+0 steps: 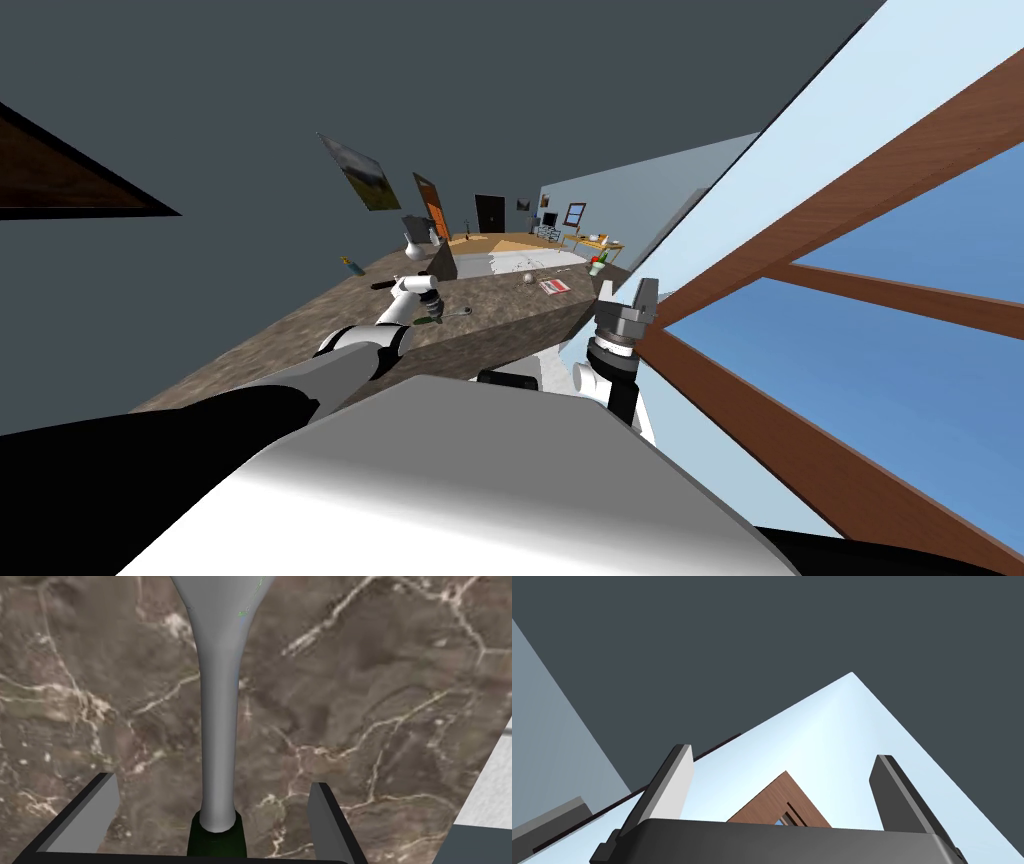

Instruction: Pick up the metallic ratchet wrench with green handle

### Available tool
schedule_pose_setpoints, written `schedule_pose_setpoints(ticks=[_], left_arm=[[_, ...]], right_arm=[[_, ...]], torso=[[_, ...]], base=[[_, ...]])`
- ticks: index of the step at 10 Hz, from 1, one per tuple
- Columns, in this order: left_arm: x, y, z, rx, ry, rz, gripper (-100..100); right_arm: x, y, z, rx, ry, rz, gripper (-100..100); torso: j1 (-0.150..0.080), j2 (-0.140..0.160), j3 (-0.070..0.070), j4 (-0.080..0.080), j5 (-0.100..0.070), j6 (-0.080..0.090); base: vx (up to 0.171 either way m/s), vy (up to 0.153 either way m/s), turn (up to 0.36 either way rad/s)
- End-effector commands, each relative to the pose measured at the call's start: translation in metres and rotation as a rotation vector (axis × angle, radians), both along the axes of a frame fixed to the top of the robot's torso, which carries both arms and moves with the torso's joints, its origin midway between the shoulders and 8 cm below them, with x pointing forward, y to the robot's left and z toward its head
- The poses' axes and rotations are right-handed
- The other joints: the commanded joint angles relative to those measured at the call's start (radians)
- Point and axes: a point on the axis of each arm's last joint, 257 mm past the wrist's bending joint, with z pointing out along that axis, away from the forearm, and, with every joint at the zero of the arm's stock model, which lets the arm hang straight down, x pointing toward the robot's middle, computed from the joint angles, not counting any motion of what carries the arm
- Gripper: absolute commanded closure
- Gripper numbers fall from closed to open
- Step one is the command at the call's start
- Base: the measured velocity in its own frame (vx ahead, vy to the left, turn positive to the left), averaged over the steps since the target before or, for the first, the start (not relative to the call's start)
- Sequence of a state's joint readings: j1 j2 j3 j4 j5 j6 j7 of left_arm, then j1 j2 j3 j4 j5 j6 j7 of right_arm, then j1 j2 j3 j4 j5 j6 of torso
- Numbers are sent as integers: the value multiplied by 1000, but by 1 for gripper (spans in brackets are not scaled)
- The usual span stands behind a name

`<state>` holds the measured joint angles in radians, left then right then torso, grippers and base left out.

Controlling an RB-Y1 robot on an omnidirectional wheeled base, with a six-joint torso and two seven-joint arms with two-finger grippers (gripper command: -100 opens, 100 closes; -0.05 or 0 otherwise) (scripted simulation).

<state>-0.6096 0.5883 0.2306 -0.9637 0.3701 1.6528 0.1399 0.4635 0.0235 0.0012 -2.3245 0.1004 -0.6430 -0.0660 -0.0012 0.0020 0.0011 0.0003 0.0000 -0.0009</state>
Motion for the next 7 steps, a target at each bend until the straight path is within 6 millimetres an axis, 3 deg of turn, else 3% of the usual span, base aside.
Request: schedule_pose_setpoints(ticks=[1, 5, 6, 7], left_arm=[[-4, 13, -6, 1, -2, 26, -100], [-9, 24, -12, 0, -1, 49, -100], [-9, 25, -12, 1, -2, 50, 100], [-9, 25, -12, 1, -2, 50, 100]], right_arm=[[0, 0, 0, 0, 0, 0, 0], [0, 0, 0, 0, 0, 0, 0], [0, 0, 0, 0, 0, 0, 0], [0, 0, 0, 0, 0, 0, 0]], torso=[[0, 0, 0, 0, 0, 0], [0, 0, 0, 0, 0, 0], [0, -1, 0, 0, 0, 0], [1, -2, -1, 0, 0, 0]], base=[[-39, -11, -167], [-30, -4, -92], [0, 0, 0], [0, 0, 0]])
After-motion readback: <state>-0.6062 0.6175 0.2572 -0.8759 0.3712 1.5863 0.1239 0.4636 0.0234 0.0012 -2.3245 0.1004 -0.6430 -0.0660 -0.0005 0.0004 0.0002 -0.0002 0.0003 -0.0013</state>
